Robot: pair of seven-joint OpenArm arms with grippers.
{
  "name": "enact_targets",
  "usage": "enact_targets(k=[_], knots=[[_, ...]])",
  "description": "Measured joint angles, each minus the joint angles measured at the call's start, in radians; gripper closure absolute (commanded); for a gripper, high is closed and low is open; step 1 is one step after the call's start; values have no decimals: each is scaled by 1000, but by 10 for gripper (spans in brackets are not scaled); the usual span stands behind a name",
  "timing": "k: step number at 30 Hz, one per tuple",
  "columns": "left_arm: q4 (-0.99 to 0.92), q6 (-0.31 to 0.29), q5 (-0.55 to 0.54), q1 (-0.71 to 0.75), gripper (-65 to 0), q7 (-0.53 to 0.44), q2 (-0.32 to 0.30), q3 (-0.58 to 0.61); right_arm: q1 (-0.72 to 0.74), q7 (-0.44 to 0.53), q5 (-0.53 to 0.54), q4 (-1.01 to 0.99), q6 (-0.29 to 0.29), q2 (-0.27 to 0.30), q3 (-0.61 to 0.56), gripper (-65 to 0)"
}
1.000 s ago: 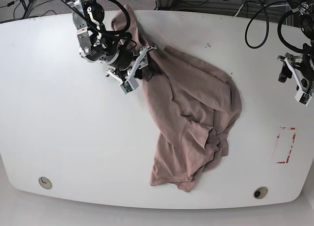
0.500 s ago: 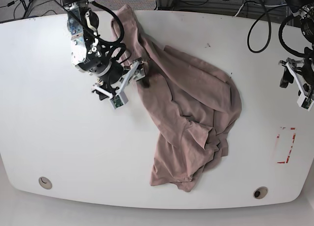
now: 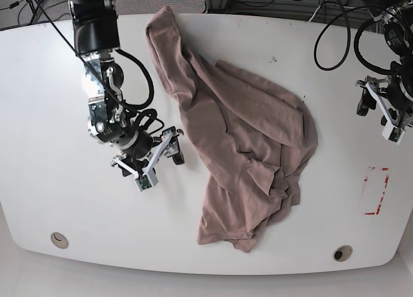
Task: Fold the T-shirt properly
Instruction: 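Release the fabric with the right gripper and move the left gripper onto the shirt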
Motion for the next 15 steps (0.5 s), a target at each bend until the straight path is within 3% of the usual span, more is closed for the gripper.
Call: enact_targets(k=[3, 7, 15], knots=[[0, 0, 38, -3, -388, 0, 49, 2, 56, 0, -1, -50, 5, -19, 2, -445], [-7, 0, 130, -15, -389, -1, 140, 3, 108, 11, 1, -98, 79, -29, 0, -445], [-71, 0, 349, -84, -389, -9, 319, 11, 130, 10, -3, -130, 138, -31, 0, -445]])
